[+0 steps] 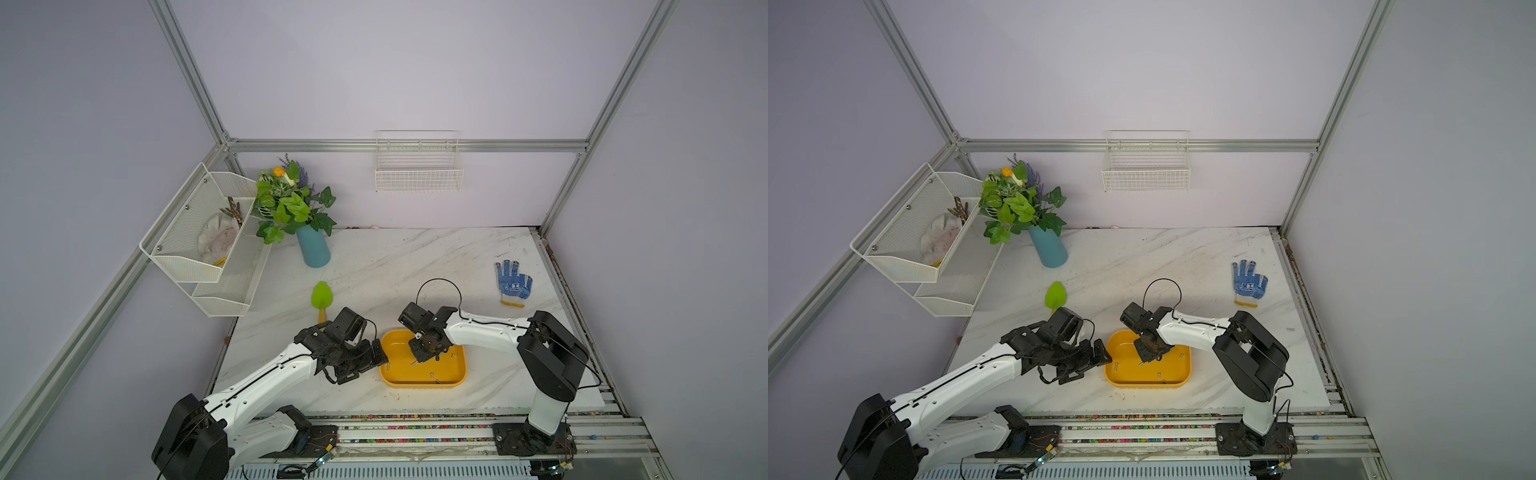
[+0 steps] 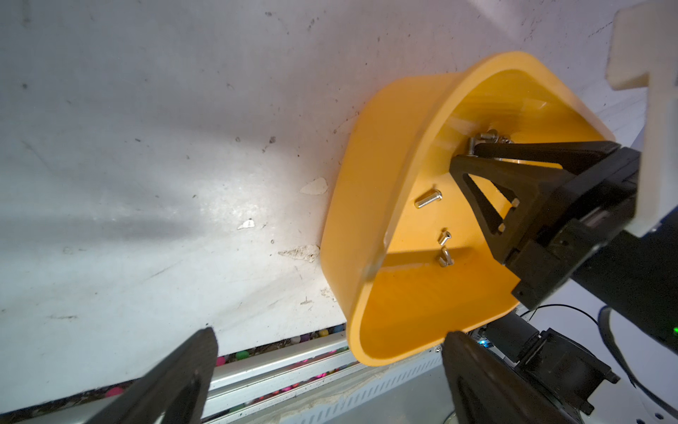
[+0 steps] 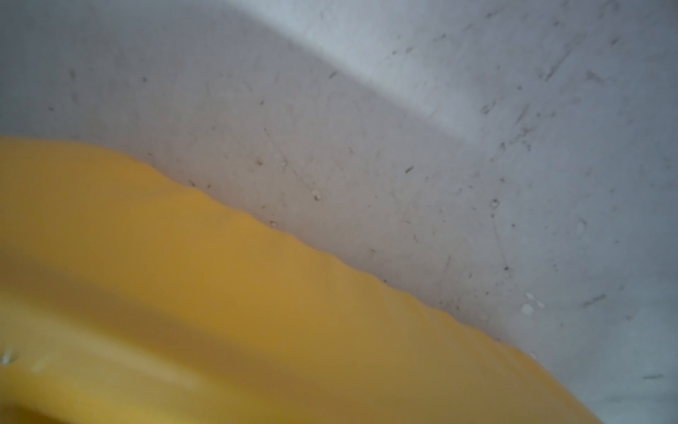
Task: Take out the screws from the storage box
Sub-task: Pick up the screw from the storage box.
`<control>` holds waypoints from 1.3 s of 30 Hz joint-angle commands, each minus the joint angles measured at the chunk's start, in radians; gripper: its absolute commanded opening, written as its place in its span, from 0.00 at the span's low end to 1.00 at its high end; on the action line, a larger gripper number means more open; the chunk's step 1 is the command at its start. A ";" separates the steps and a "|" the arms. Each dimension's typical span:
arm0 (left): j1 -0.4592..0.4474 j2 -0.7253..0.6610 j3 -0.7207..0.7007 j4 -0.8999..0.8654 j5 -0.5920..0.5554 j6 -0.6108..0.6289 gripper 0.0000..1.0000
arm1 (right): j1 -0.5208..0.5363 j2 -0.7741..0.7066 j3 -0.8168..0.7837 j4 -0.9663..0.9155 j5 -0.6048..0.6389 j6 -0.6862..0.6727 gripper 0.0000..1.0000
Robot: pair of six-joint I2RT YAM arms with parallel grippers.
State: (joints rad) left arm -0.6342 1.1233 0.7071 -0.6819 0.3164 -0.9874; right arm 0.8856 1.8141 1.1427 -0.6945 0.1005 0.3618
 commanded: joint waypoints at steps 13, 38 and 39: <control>0.005 -0.014 -0.057 0.008 -0.004 -0.005 1.00 | 0.003 0.044 0.004 0.052 0.006 -0.011 0.29; 0.008 -0.030 -0.079 0.029 0.000 -0.010 1.00 | 0.005 0.063 0.034 0.029 0.007 -0.016 0.03; 0.008 -0.030 -0.078 0.030 0.000 -0.010 1.00 | 0.005 0.057 0.034 0.026 0.007 -0.014 0.02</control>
State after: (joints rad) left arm -0.6327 1.1057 0.6758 -0.6563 0.3168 -0.9947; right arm 0.8875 1.8568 1.1931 -0.6582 0.0986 0.3500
